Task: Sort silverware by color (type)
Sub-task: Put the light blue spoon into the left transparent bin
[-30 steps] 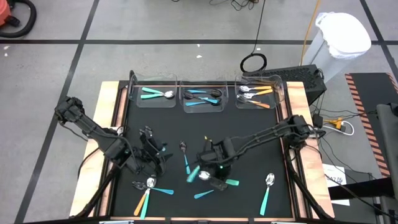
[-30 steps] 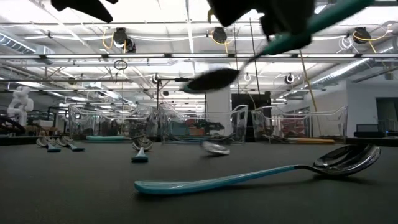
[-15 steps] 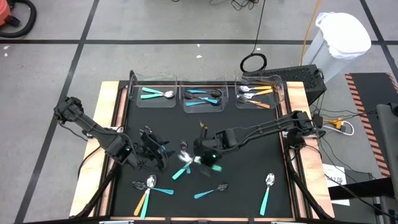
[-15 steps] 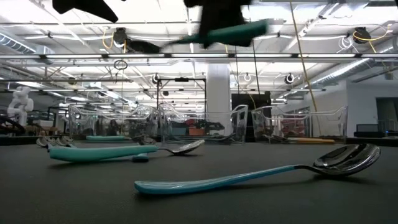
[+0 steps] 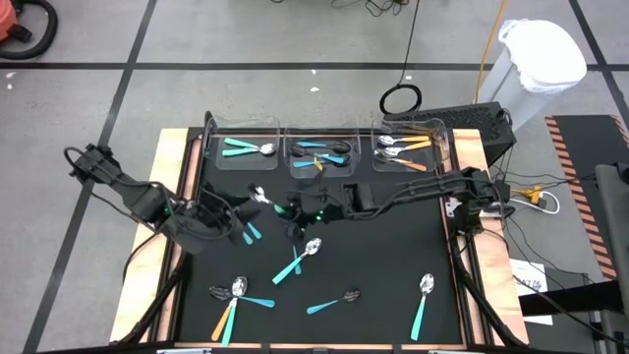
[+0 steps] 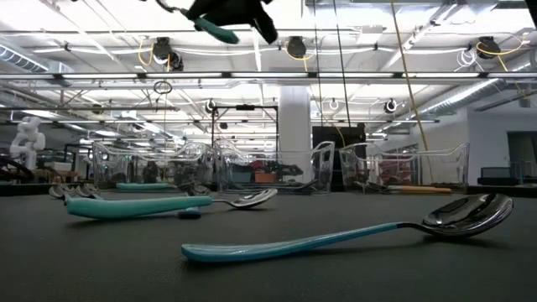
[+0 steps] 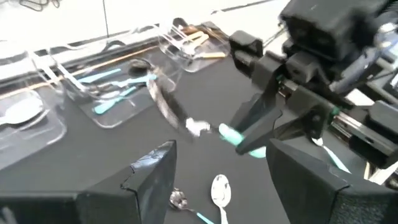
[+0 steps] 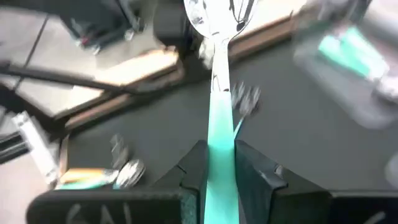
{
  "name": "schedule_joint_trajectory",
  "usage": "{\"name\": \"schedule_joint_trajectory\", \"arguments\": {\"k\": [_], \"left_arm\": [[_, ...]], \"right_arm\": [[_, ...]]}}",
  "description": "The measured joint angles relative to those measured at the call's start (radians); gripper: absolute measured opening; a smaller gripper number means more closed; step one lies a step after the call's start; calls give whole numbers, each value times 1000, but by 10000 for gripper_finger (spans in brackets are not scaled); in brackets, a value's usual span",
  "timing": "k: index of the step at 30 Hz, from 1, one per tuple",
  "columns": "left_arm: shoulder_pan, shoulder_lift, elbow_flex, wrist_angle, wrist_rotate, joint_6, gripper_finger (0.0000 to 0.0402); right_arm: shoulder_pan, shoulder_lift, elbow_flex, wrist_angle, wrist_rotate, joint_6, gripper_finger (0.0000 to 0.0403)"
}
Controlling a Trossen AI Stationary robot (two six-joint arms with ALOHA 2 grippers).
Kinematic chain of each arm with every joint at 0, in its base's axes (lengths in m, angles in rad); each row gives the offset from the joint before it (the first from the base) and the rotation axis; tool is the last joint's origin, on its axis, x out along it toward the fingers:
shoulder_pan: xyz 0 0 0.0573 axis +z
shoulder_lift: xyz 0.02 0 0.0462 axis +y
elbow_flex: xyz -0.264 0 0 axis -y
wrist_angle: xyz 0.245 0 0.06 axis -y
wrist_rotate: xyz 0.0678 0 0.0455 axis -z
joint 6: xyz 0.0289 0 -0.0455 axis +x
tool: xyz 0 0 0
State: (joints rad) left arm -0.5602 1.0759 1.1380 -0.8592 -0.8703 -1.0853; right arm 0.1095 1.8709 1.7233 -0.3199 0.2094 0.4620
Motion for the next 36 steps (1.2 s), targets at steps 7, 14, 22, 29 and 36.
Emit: {"name": "schedule_joint_trajectory", "arguments": {"k": [7, 14, 22, 29, 36], "left_arm": [[28, -32, 0, -3, -35, 44, 249], [69, -32, 0, 27, -54, 104, 249], [137, -32, 0, 205, -56, 364, 249], [209, -33, 0, 270, -48, 419, 249], [246, -39, 0, 311, -42, 442, 247]], "right_arm": [[-49, 0, 0, 202, 22, -141, 57], [-83, 1, 0, 346, 18, -258, 57], [-112, 1, 0, 424, -103, -374, 57], [-118, 1, 0, 456, -95, -454, 57], [-125, 2, -1, 531, -90, -506, 57]]}}
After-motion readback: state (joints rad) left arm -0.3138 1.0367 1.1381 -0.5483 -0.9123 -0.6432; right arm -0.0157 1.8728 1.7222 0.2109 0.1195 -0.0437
